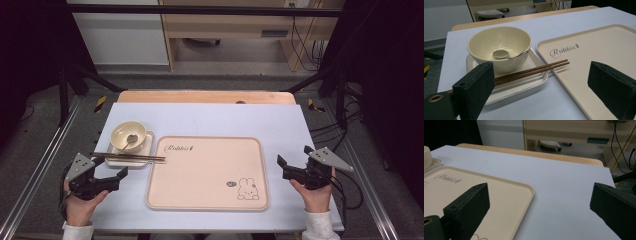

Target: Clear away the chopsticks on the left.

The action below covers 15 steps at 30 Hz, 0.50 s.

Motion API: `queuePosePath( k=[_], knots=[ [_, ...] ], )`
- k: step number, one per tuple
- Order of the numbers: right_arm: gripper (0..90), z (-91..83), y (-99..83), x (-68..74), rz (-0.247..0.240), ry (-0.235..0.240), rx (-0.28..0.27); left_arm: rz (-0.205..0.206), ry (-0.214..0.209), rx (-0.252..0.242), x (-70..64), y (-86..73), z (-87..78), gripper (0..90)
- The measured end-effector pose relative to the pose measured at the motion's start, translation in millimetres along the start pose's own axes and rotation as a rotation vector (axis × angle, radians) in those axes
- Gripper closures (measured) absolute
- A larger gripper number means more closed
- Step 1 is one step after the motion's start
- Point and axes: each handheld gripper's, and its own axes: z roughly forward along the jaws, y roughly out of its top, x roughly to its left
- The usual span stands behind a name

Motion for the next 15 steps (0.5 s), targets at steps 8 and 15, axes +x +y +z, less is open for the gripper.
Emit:
queuePosePath(
  k=[8,15],
  knots=[
    [2.9,2.5,-1.5,3.4,0.002,0.009,0.014,0.038,-0.02,0.028,5.0,-0.6,-1.1,7.7],
    [2.9,2.4,-2.4,5.0,-0.004,0.002,0.022,0.09,-0.043,0.076,10.9,-1.5,-0.7,8.8]
  ],
)
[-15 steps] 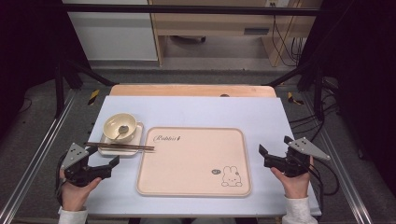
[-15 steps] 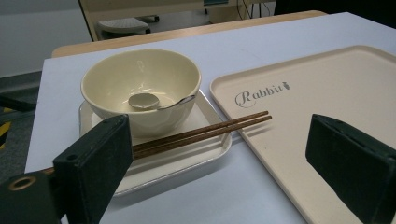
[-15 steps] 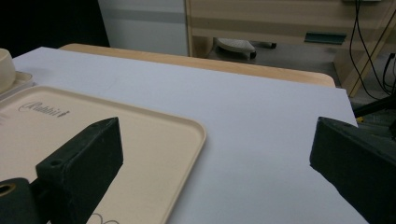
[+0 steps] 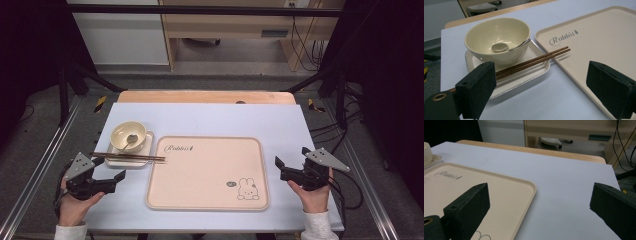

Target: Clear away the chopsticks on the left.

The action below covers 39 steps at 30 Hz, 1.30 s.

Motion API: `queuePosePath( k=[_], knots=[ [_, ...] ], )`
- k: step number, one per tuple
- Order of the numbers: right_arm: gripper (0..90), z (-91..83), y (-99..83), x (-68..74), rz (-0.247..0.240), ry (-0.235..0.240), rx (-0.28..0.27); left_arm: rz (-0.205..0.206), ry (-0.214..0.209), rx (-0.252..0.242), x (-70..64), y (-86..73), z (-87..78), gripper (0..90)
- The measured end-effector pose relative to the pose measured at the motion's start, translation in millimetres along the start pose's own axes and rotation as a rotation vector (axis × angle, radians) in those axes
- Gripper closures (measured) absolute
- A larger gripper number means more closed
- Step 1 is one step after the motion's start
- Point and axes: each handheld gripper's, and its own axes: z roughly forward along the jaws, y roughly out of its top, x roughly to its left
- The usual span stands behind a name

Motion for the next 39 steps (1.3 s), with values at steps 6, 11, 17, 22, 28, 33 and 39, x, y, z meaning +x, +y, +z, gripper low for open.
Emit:
queuePosePath(
  k=[6,11,17,22,28,33,39],
  knots=[
    [3.0,1.7,-0.8,1.1,-0.008,0.002,0.009,0.014,0.014,0.043,7.5,-4.6,3.9,10.3],
    [3.0,1.2,-0.6,2.6,0.001,0.012,0.008,0.019,0.023,0.085,13.1,-7.2,12.5,12.9],
    [3.0,1.2,-0.3,2.3,-0.004,0.009,0.012,0.038,0.023,0.142,22.0,-8.9,29.6,15.8],
    [3.1,0.8,-0.1,2.2,-0.001,0.012,0.011,0.055,0.026,0.164,26.8,-9.1,39.7,18.0],
    [3.3,2.0,-0.5,2.3,-0.007,0.013,0.018,0.044,0.056,0.165,38.0,-12.2,50.6,24.2],
    [3.4,4.2,-1.3,3.4,-0.011,0.011,0.027,0.04,0.073,0.165,41.7,-12.1,56.0,29.4],
    [3.7,3.8,-1.2,3.3,-0.006,0.012,0.028,0.027,0.084,0.153,43.4,-13.0,61.2,34.8]
  ],
)
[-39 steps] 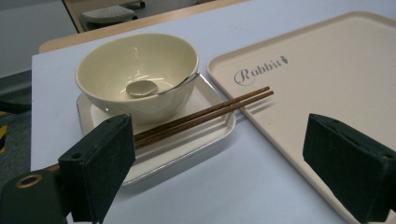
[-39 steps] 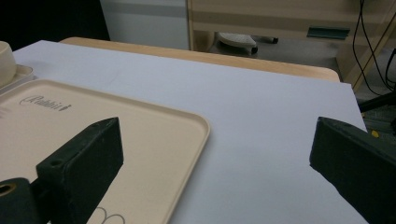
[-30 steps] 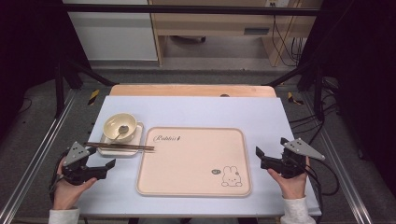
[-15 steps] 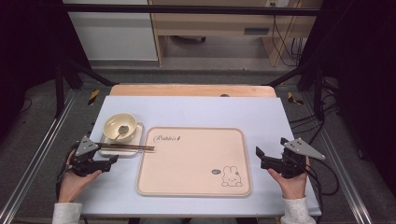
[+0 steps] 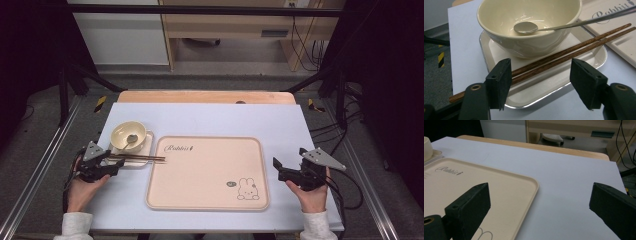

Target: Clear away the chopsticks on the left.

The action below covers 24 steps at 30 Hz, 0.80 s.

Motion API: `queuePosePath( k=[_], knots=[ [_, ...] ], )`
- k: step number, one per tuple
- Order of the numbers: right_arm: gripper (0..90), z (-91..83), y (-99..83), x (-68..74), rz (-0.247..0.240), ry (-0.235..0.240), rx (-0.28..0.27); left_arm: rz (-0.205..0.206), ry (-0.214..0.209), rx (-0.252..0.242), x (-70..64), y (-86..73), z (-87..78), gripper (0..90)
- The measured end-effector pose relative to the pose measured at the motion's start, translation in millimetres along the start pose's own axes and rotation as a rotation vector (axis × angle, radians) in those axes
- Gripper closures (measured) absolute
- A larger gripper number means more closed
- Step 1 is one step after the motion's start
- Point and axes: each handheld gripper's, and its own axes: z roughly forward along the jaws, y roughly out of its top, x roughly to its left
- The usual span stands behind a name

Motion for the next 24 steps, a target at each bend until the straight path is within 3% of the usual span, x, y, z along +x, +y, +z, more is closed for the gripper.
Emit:
queuePosePath(
  k=[24],
  knots=[
    [4.4,0.5,-0.4,0.3,-0.01,0.002,0.003,0.01,-0.003,0.021,4.5,-3.3,17.7,48.0]
  ],
)
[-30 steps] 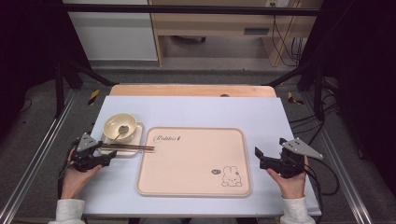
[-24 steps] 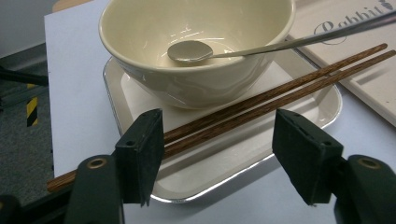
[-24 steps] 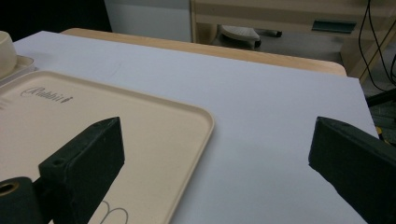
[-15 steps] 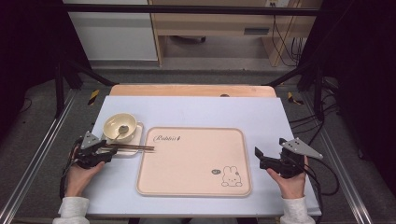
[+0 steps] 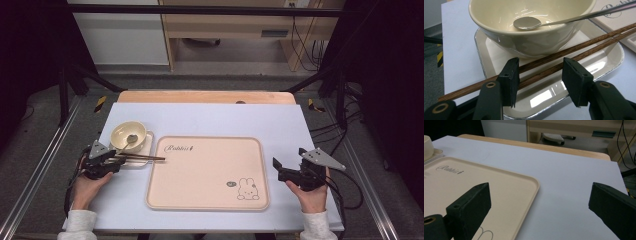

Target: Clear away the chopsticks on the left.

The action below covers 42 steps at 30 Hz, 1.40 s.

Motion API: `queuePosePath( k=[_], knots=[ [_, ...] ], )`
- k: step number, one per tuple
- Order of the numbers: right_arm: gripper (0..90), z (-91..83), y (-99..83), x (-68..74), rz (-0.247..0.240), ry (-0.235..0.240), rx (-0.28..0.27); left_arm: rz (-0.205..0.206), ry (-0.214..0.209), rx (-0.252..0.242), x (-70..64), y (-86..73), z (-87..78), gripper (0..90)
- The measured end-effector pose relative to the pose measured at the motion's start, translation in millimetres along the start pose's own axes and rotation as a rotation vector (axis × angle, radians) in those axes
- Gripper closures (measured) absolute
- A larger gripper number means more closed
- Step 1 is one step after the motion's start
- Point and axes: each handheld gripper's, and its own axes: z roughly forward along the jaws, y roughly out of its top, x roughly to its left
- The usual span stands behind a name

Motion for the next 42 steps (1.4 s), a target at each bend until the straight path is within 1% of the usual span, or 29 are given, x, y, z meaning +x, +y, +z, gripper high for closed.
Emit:
queuePosePath(
  k=[3,4,6,9,15,17,24,29,30,33,38,39,42],
  knots=[
    [4.5,0.4,-0.2,0.5,0.0,0.003,0.001,-0.004,0.001,0.0,0.2,-0.1,-0.9,50.1],
    [4.5,0.2,-0.2,0.5,-0.001,0.002,0.002,-0.004,0.002,0.004,0.1,0.0,-2.3,52.9],
    [4.5,0.2,-0.2,0.5,0.0,0.002,0.001,-0.007,0.003,0.007,-0.1,0.0,-3.1,53.7],
    [4.5,-0.1,-0.2,0.3,-0.004,0.001,0.001,-0.003,0.004,0.014,-1.3,0.1,-4.5,56.7],
    [4.6,-0.2,-0.4,0.4,-0.004,0.002,0.003,0.028,0.019,0.035,-7.0,0.7,-6.7,59.2],
    [4.6,-0.4,-0.3,0.4,-0.003,0.002,0.002,0.039,0.025,0.042,-8.4,1.0,-7.6,61.7],
    [4.6,-1.3,-0.1,-0.4,-0.003,-0.001,0.002,0.03,0.005,0.052,-9.9,1.0,-8.6,70.1],
    [4.6,-1.1,-0.2,-0.1,-0.001,0.0,0.004,0.026,-0.006,0.056,-10.3,1.5,-9.8,72.8],
    [4.6,-1.1,-0.2,-0.2,-0.002,0.0,0.005,0.019,-0.017,0.055,-10.4,1.6,-10.2,74.2],
    [4.6,-1.5,0.0,-0.4,0.0,0.002,0.007,0.017,-0.021,0.058,-10.6,1.9,-10.7,75.8],
    [4.6,-1.2,-0.2,-0.4,-0.001,0.0,0.009,0.003,-0.052,0.06,-9.9,2.1,-12.1,78.7],
    [4.6,-1.0,-0.2,-0.4,-0.002,0.0,0.01,-0.003,-0.059,0.054,-9.6,1.9,-12.1,78.9],
    [4.6,-0.8,-0.3,-0.2,-0.003,0.0,0.01,-0.007,-0.067,0.054,-9.5,2.0,-12.5,79.7]
  ],
)
